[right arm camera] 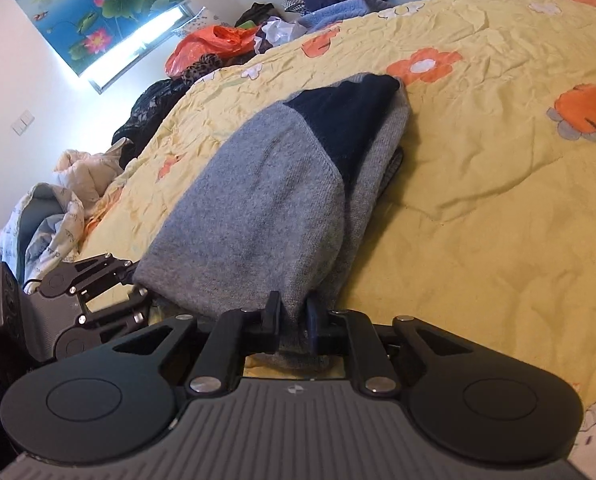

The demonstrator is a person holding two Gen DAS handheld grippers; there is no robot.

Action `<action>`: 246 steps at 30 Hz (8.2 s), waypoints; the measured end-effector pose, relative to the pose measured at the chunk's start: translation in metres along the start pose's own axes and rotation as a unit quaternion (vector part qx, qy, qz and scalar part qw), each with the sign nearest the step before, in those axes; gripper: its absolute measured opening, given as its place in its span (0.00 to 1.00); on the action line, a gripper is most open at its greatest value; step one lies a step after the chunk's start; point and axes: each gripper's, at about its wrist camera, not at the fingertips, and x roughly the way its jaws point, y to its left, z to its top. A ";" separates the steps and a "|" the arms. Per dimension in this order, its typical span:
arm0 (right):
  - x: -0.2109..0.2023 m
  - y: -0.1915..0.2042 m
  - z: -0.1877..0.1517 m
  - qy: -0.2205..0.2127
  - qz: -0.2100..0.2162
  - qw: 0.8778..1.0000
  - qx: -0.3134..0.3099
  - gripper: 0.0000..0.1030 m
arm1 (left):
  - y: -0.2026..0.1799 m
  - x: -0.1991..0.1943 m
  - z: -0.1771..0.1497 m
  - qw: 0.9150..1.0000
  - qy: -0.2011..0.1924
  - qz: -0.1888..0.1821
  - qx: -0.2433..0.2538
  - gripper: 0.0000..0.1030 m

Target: Fold small clothes

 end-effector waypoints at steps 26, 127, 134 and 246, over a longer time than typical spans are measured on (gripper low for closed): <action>0.085 -0.058 0.140 -0.079 -0.005 0.993 0.085 0.14 | 0.005 0.002 -0.004 0.999 0.003 -0.014 -0.050 0.07; -0.179 0.008 -0.131 -0.108 -0.540 0.778 -0.304 0.95 | 0.043 -0.099 -0.023 0.988 -0.025 0.078 -0.132 0.96; -0.086 0.025 -0.086 -0.137 -0.256 0.957 -0.028 0.99 | -0.011 -0.039 -0.001 0.984 0.030 0.001 -0.177 0.96; 0.034 0.063 -0.068 -0.120 -0.311 0.942 -0.033 1.00 | -0.028 -0.007 -0.003 0.982 0.047 0.003 -0.180 1.00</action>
